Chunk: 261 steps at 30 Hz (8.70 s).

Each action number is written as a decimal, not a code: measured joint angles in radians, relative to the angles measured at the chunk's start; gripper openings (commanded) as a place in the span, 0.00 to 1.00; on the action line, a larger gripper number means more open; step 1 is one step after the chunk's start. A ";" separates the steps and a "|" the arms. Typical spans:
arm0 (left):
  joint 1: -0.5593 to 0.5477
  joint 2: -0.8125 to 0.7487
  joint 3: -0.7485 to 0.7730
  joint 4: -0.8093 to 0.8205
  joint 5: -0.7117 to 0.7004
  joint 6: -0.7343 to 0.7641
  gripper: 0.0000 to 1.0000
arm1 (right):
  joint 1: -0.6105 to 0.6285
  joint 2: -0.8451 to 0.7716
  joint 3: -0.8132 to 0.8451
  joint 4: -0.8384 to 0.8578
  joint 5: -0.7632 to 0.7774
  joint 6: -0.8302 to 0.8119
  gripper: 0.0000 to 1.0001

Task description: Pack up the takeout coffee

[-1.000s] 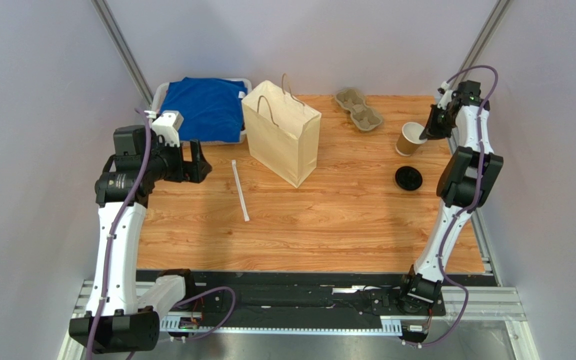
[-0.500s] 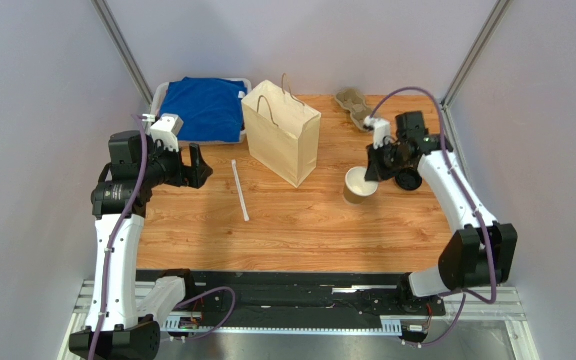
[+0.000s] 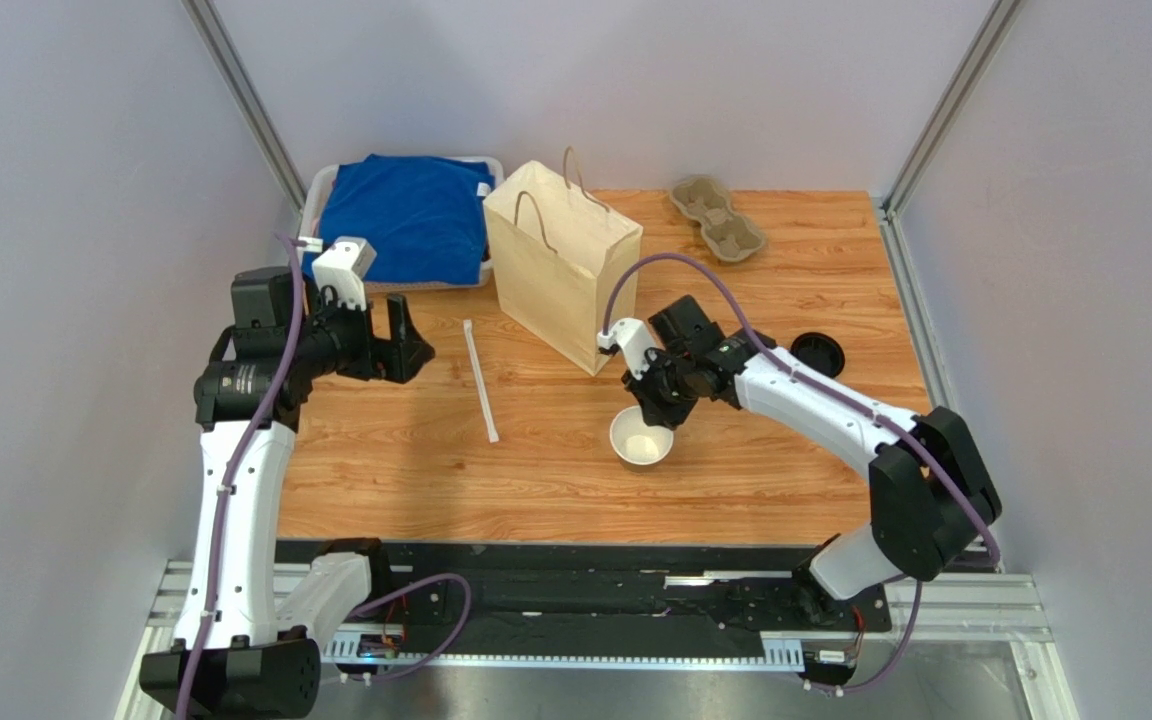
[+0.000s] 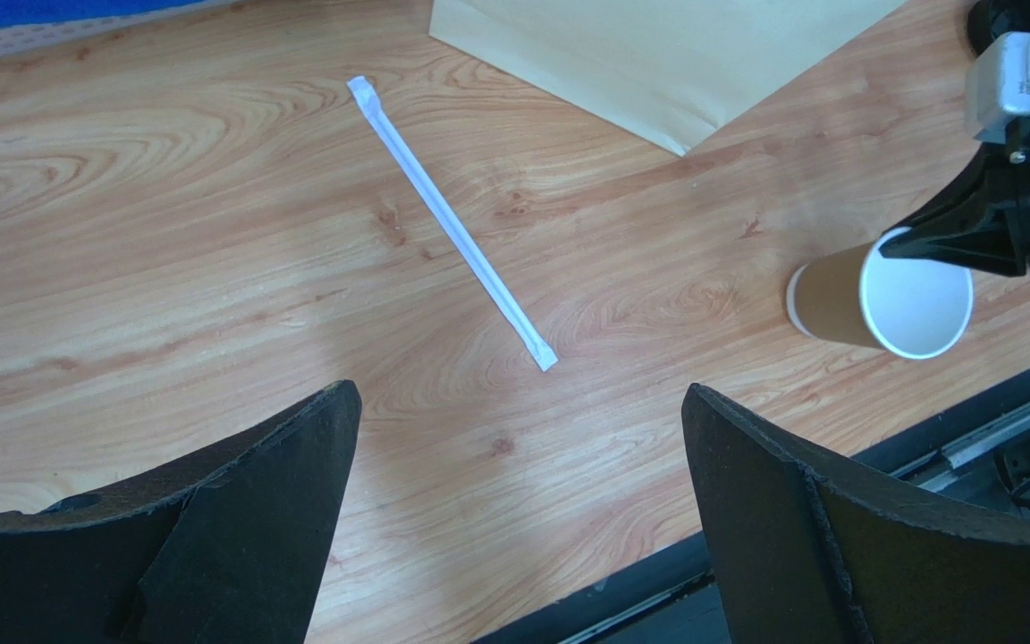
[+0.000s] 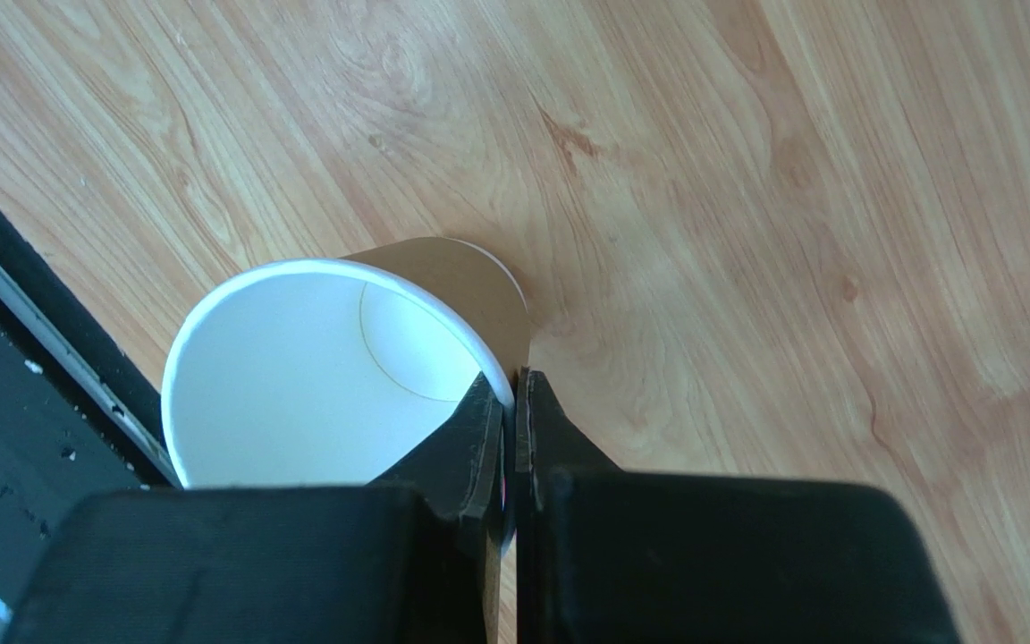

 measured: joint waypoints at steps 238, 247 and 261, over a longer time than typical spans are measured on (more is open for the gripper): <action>-0.835 0.021 0.010 0.451 0.006 -0.203 0.61 | -0.074 -0.435 0.011 0.111 -0.771 0.767 0.00; -0.880 0.111 0.011 0.451 -0.048 -0.167 0.55 | -0.074 -0.494 -0.037 0.249 -0.737 0.890 0.00; -0.886 0.135 0.014 0.477 -0.027 -0.182 0.21 | -0.075 -0.497 -0.069 0.282 -0.732 0.906 0.00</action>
